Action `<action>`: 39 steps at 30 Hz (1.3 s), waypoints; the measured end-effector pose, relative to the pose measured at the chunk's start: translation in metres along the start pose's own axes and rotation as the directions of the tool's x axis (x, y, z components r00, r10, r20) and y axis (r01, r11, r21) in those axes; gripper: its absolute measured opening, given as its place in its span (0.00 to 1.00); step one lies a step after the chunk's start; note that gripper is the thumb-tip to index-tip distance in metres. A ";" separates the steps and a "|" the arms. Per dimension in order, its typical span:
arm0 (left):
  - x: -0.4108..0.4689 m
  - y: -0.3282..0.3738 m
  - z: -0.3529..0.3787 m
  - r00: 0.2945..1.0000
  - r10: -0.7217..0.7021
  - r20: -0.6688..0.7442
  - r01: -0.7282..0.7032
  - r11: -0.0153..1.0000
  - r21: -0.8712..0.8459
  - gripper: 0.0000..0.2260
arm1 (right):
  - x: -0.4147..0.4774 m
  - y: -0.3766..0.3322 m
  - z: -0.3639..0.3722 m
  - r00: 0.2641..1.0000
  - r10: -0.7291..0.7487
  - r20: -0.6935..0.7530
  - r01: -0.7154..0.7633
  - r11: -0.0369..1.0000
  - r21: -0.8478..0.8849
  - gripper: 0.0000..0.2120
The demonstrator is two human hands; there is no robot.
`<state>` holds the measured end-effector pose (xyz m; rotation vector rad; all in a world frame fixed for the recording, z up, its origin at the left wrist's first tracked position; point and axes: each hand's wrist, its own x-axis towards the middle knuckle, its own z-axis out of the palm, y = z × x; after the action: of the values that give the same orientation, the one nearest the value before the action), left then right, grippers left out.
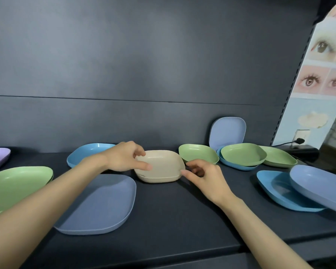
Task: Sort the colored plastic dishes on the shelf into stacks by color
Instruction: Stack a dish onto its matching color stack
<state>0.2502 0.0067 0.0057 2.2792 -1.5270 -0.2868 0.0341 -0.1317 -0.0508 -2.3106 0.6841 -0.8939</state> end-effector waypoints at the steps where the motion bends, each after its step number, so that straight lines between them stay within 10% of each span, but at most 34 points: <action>1: 0.002 0.006 0.000 1.000 0.021 -0.017 -0.021 1.000 0.000 0.27 | 0.001 0.002 -0.003 0.999 0.012 -0.033 -0.013 1.000 -0.023 0.11; 10: 0.056 0.058 0.022 0.991 0.137 0.007 -0.137 0.989 -0.065 0.26 | 0.011 0.028 -0.048 0.981 0.186 -0.063 -0.196 0.935 -0.295 0.22; 26: 0.132 0.071 0.059 0.994 -0.060 0.087 0.068 0.993 -0.096 0.25 | 0.035 0.065 -0.052 0.967 0.252 0.026 -0.237 0.938 -0.254 0.16; 39: 0.075 0.095 0.019 0.995 0.034 -0.096 -0.070 0.914 -0.399 0.15 | 0.030 0.041 -0.064 0.977 0.160 -0.142 -0.139 0.979 0.150 0.21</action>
<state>0.1922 -0.0985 0.0319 1.8999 -1.3380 -0.4368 -0.0026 -0.1997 -0.0254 -2.0532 0.8221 -1.0222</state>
